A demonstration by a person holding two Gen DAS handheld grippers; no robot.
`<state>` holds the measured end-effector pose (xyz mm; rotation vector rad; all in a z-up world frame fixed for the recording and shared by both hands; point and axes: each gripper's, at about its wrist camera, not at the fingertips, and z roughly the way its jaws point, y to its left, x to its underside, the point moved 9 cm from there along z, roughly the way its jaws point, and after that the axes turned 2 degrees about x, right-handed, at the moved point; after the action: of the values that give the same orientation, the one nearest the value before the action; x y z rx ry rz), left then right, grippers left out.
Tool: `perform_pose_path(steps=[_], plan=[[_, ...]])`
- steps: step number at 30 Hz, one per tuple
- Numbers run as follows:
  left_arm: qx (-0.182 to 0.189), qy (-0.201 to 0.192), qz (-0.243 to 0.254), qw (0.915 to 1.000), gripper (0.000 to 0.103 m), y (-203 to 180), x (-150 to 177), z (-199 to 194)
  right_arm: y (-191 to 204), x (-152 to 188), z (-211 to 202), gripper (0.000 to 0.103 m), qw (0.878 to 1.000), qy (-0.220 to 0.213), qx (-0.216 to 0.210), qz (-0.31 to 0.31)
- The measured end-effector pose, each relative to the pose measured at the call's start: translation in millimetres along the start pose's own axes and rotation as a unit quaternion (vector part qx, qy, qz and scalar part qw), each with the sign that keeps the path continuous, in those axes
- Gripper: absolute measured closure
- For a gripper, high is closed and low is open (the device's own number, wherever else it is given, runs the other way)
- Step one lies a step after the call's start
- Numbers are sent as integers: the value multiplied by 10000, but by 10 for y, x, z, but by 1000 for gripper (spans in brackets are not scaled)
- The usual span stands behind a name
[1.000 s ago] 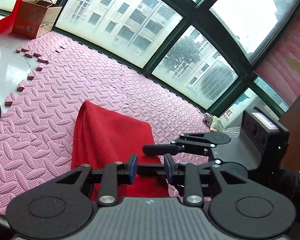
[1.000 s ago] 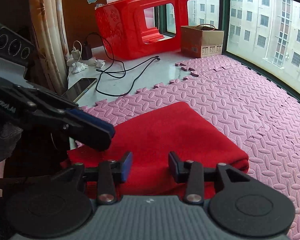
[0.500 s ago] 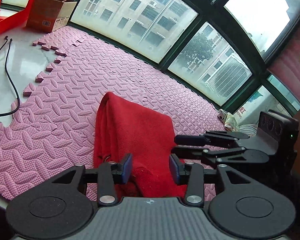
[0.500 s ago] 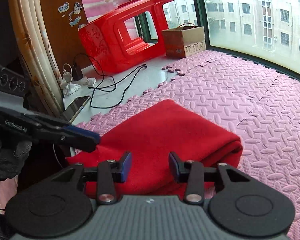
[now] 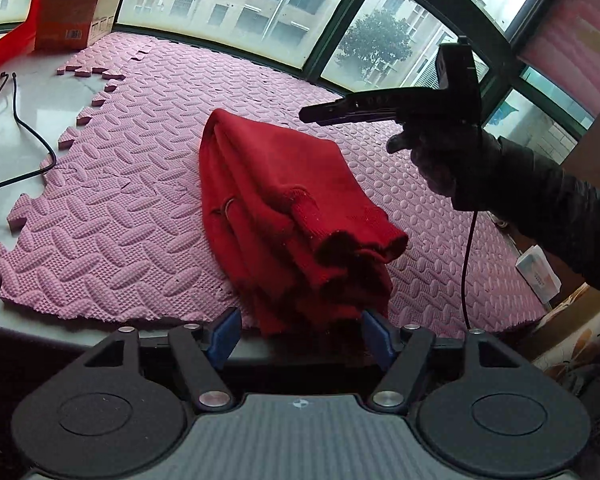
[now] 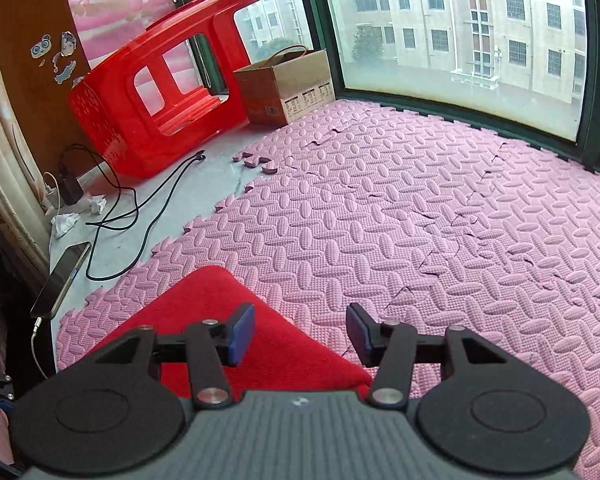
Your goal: Fold clothes
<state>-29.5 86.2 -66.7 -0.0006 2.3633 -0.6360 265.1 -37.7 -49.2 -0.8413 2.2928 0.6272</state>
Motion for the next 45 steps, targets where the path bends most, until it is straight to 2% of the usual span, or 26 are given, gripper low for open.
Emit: perform_pose_path(steps=[2,7,10,13,15,21,25,29,32,35,37,39,41,43,45], plan=[[-40,75,116,9999,34,-18,29,72,-61,32,88,52,9999,89,41,107],[-263,129,386,9988,36,-21,41,200,-227,179,224,51,9965,497,-310,597],[-376,166,378,9984,46,26,23,257,-305,247,217,51,9943,600,-410,786],[-278,182,301,9990,59,51,-10,294,-334,331,139,54,9936,599,-430,851],[-325,180,333,9988,61,59,-41,311,-361,391,51,57,9936,567,-395,892],[-481,127,355,9981,66,118,-227,363,-524,696,-363,62,9908,374,-89,1296],[-517,125,500,9973,67,150,-441,537,-643,987,-743,64,9862,171,197,1632],[-339,169,594,9975,71,124,-729,811,-758,1263,-1085,65,9776,-46,471,2049],[-166,303,856,9957,73,23,-907,1054,-811,1518,-1335,65,9684,-208,676,2391],[47,417,1068,9934,73,-120,-1031,1280,-868,1774,-1579,65,9566,-364,871,2758],[148,494,1144,9921,72,-189,-1072,1401,-881,1878,-1684,65,9538,-445,1032,2786],[145,501,1130,9922,71,-199,-1111,1454,-864,1867,-1757,65,9561,-543,1179,2627],[72,513,1088,9927,63,-170,-1136,1425,-847,1856,-1831,64,9579,-641,1325,2467],[-76,468,1021,9936,58,-104,-1149,1320,-829,1844,-1907,64,9591,-738,1471,2305],[-219,367,934,9947,57,-43,-1162,1179,-754,1794,-1943,64,9642,-790,1518,2028]])
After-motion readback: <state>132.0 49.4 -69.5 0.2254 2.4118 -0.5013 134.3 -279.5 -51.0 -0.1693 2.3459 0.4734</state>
